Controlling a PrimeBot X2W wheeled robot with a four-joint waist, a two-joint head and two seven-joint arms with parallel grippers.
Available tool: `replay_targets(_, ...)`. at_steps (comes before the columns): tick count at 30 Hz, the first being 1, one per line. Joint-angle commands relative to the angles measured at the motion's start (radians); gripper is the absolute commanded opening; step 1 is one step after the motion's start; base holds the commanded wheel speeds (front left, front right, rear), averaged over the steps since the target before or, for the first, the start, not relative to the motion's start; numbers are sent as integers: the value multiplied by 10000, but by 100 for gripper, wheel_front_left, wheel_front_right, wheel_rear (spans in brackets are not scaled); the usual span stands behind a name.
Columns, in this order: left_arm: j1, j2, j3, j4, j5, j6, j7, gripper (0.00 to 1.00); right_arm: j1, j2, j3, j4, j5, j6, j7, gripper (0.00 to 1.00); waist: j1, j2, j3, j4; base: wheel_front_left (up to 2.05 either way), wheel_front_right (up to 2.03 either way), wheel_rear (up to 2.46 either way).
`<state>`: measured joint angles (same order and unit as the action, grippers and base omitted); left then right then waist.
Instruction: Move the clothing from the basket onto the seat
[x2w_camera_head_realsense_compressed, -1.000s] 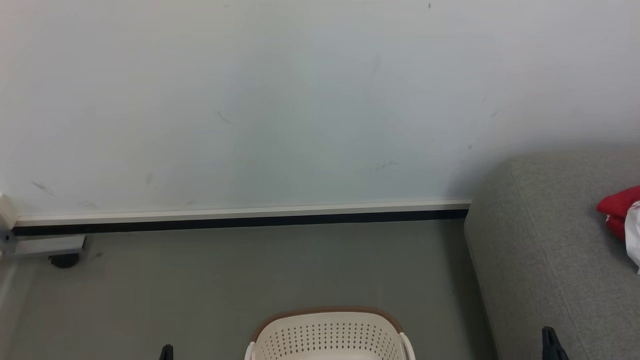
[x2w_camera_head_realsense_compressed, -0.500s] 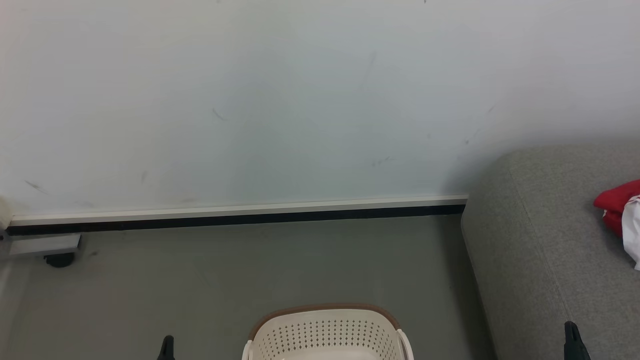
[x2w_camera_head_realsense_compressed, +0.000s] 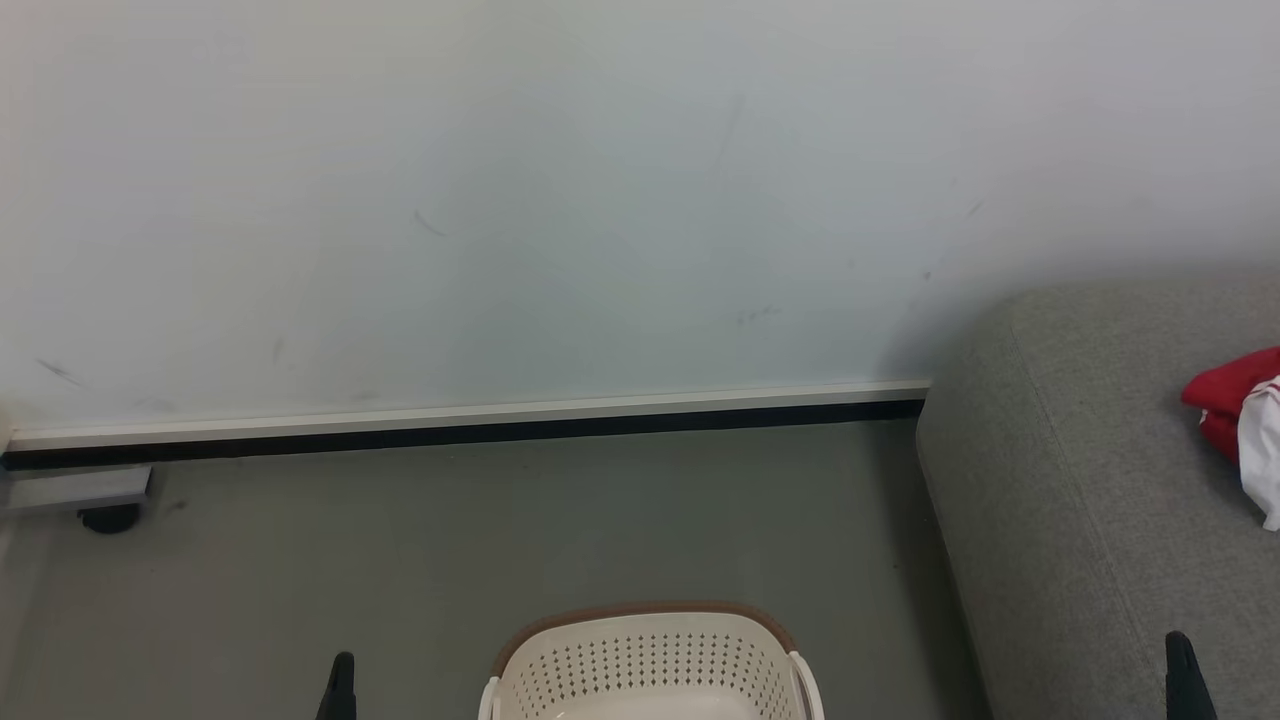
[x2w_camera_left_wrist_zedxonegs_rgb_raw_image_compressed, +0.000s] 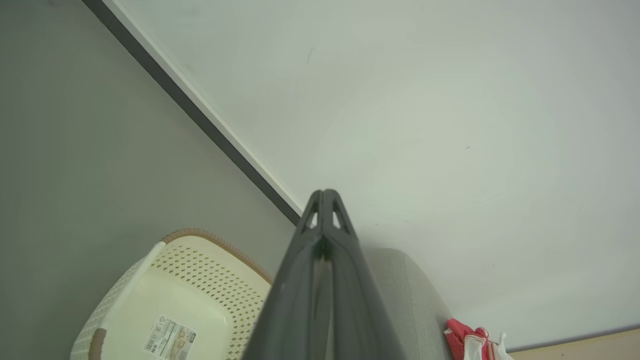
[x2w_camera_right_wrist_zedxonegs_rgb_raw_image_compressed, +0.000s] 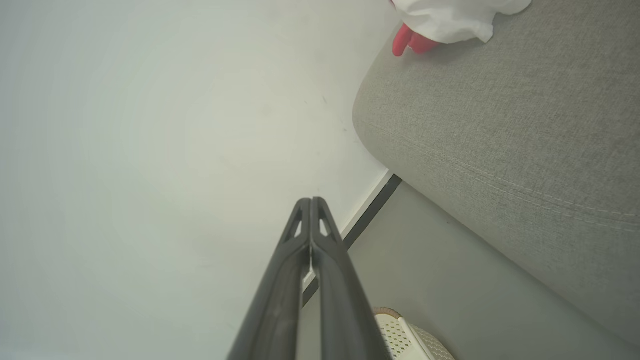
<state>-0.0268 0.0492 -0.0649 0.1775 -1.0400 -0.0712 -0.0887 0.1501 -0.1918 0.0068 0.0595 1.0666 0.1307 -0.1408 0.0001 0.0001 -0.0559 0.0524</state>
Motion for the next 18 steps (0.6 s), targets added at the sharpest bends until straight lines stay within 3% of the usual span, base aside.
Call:
replay_targets(1, -273, 12, 2, -50, -346, 2, 57, 0, -181, -172, 3, -142, 414, 2, -27, 0, -1, -1, 13, -12, 0, 0, 0)
replay_targets(18, -603, 13, -145, 76, -1987, 44, 397, 0, -171, -728, 126, -376, 2878, 2, -177, 0, -1, -1, 137, -130, 0, 0, 0)
